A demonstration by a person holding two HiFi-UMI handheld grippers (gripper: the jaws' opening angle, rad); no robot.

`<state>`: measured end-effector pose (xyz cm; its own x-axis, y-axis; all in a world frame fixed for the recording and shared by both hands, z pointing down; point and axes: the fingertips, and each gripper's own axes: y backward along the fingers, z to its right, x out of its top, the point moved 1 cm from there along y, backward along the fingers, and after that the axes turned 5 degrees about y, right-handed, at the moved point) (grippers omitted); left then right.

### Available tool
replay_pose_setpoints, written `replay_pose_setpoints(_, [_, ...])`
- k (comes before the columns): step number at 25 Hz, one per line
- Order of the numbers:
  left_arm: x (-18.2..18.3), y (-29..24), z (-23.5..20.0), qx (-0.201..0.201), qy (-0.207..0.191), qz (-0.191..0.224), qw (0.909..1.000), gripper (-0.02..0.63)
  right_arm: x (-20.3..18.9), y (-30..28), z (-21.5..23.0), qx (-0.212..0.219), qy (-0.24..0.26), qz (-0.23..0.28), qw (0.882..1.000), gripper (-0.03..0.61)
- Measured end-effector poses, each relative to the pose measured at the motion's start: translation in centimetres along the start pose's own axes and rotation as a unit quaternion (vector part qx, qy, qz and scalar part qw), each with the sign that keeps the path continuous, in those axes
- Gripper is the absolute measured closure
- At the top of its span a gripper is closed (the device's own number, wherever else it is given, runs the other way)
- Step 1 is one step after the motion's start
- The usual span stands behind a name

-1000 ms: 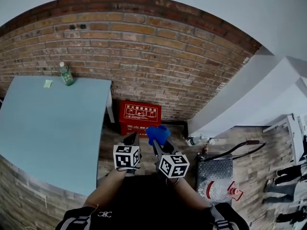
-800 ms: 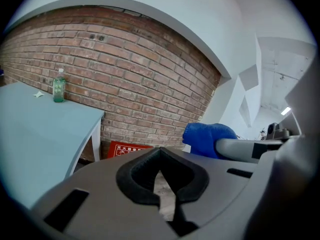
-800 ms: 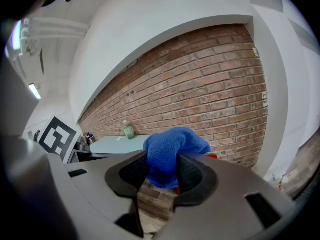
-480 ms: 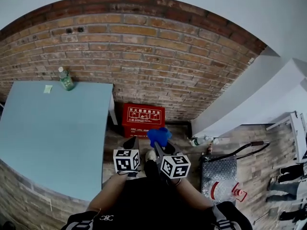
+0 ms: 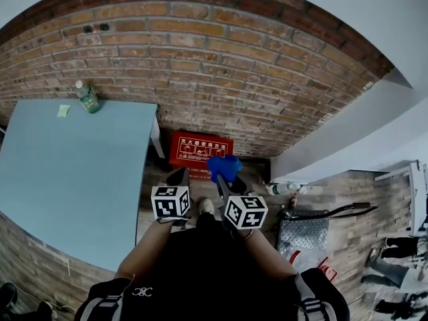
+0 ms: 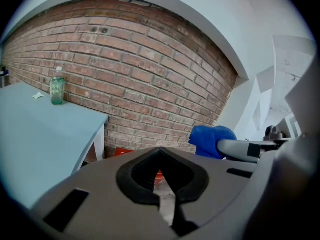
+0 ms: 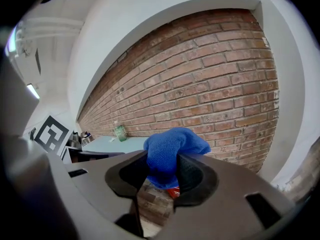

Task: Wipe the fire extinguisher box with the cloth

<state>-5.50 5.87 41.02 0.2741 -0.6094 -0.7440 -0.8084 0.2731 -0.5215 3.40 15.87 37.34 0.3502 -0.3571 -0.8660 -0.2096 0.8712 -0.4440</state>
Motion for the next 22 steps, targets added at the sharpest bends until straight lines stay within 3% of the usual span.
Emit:
replay_pose_setpoints(6, [3.1, -3.9, 1.1, 0.004, -0.044, -0.004, 0.9990, 0.608, 2.9, -3.9, 4.4, -0.005, -0.013, 0.016, 1.000, 0.425])
replay_pose_setpoints(16, [4.3, -8.1, 0.2, 0.046, -0.040, -0.037, 0.9975, 0.607, -0.1, -8.9, 10.7, 0.003, 0.003, -0.058, 0.998, 0.425])
replay_pose_setpoints(22, [4.6, -11.0, -0.1, 0.068, -0.025, -0.048, 0.9962, 0.607, -2.2, -11.8, 14.9, 0.006, 0.042, -0.112, 0.993, 0.425])
